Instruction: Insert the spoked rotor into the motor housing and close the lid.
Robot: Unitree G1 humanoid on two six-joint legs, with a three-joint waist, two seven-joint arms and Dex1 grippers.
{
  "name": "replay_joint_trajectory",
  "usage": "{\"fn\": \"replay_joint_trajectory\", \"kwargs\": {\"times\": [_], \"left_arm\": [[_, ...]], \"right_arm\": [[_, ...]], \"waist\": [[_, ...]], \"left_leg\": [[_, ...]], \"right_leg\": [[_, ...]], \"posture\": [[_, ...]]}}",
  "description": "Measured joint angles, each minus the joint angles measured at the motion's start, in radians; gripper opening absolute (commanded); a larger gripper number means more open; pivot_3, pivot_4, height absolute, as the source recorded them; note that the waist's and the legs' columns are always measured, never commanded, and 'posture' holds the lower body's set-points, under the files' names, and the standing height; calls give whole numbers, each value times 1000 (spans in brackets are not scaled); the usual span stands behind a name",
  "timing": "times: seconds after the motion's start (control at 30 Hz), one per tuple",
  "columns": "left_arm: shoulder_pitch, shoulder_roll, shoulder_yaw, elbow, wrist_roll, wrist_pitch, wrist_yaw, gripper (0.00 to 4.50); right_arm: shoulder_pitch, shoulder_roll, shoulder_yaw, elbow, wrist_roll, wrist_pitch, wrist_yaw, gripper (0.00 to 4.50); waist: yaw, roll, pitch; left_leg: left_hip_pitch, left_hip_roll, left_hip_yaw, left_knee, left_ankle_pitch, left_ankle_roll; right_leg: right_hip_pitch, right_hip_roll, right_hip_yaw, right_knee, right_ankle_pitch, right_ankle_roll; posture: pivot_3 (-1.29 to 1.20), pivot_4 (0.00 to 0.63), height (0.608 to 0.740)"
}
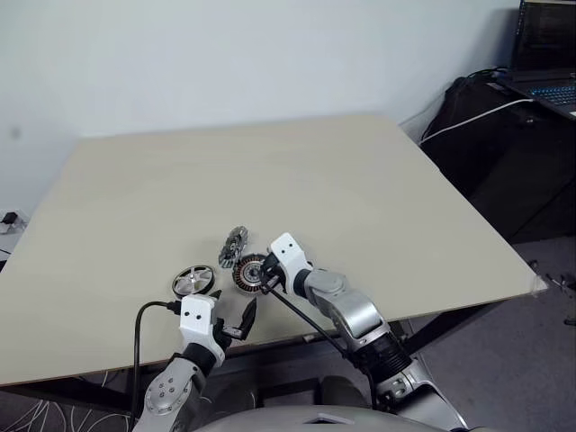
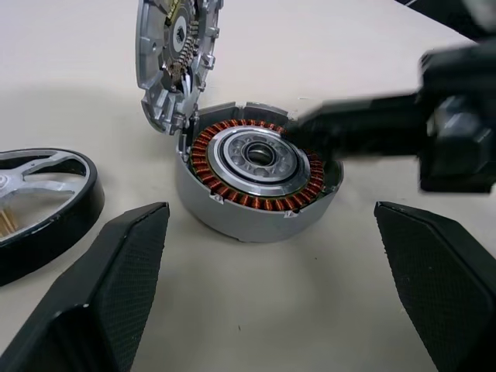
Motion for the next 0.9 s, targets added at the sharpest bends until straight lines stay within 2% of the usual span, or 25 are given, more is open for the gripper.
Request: {"fn": "replay_joint_trajectory", "kwargs": {"times": [0.23, 0.9], "left_arm": [[0, 0, 0, 0, -1, -1, 0, 4500], [1, -5, 1, 27, -5, -32, -9, 4500]], "right_arm": [[-42, 21, 17, 77, -21, -51, 4, 29], [-43, 46, 48, 73, -41, -64, 36, 29]], "waist": [[-1, 0, 0], [-2, 0, 0]], "left_leg": [[0, 0, 0, 0, 0, 0], [0, 0, 0, 0, 0, 0]], "right_leg": [[0, 0, 0, 0, 0, 0], [0, 1, 0, 0, 0, 0]], "posture": [[0, 0, 740], [0, 0, 740]]}}
